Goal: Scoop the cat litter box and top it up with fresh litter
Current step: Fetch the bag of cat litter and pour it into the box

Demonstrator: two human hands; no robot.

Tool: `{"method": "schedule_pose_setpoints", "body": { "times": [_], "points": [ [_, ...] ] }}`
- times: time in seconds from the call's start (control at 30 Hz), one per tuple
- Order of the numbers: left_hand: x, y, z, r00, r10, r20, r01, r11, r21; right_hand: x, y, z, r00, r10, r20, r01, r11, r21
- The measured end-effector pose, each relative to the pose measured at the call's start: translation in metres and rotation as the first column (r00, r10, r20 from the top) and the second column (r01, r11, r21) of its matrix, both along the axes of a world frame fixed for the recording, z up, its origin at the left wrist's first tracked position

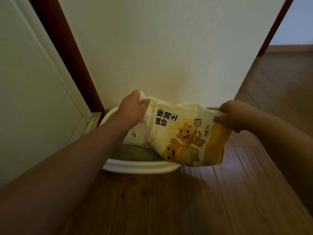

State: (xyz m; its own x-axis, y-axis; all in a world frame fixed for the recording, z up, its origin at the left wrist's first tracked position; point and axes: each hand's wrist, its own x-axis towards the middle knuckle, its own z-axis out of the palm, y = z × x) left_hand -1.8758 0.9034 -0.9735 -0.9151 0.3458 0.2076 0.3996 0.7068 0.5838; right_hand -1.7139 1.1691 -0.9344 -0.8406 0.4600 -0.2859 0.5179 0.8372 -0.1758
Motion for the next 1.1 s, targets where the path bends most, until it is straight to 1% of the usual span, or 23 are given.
{"method": "schedule_pose_setpoints", "body": {
  "times": [0.13,0.27,0.3,0.4,0.53,0.63,0.7,0.77,0.83,0.9,0.97,1.03,1.1],
  "points": [
    [0.004,0.002,0.004,0.999,-0.025,-0.033,0.024,0.999,-0.026,-0.001,0.005,-0.015,0.993,0.022,0.115,-0.022,1.0,0.001],
    [0.009,0.01,0.008,0.997,-0.061,-0.047,0.057,0.995,-0.082,-0.001,0.015,-0.036,0.981,-0.027,0.19,0.033,0.999,-0.03],
    [0.011,0.012,0.008,0.996,-0.072,-0.051,0.067,0.994,-0.092,-0.001,0.017,-0.04,0.977,-0.022,0.212,0.024,1.0,-0.007],
    [0.015,0.019,0.01,0.992,-0.102,-0.069,0.095,0.99,-0.104,-0.001,0.021,-0.052,0.969,0.018,0.247,-0.05,0.991,0.127],
    [0.019,0.027,0.01,0.989,-0.128,-0.071,0.117,0.984,-0.133,0.003,0.03,-0.077,0.946,0.017,0.324,-0.095,0.969,0.226],
    [0.018,0.029,0.011,0.992,-0.116,-0.055,0.108,0.985,-0.134,0.002,0.033,-0.078,0.969,0.022,0.247,-0.076,0.974,0.212],
    [0.018,0.03,0.011,0.992,-0.117,-0.042,0.11,0.985,-0.13,0.0,0.024,-0.067,0.989,0.056,0.136,-0.073,0.99,0.12],
    [0.021,0.031,0.012,0.99,-0.135,-0.036,0.129,0.984,-0.126,-0.004,0.007,-0.051,0.994,0.107,-0.025,-0.107,0.994,-0.02],
    [0.025,0.034,0.013,0.985,-0.168,-0.04,0.161,0.979,-0.127,-0.009,-0.014,-0.035,0.968,0.161,-0.193,-0.184,0.977,-0.109],
    [0.029,0.036,0.014,0.979,-0.196,-0.051,0.188,0.973,-0.133,-0.016,-0.037,-0.02,0.919,0.199,-0.339,-0.268,0.949,-0.169],
    [0.031,0.035,0.016,0.974,-0.225,-0.038,0.219,0.969,-0.111,-0.026,-0.06,-0.013,0.88,0.246,-0.407,-0.342,0.922,-0.183],
    [0.033,0.034,0.016,0.964,-0.267,0.003,0.267,0.962,-0.05,-0.035,-0.077,-0.015,0.85,0.27,-0.452,-0.383,0.906,-0.18],
    [0.033,0.033,0.015,0.956,-0.289,0.052,0.289,0.957,0.0,-0.041,-0.084,-0.021,0.835,0.218,-0.504,-0.358,0.913,-0.197]
  ]
}}
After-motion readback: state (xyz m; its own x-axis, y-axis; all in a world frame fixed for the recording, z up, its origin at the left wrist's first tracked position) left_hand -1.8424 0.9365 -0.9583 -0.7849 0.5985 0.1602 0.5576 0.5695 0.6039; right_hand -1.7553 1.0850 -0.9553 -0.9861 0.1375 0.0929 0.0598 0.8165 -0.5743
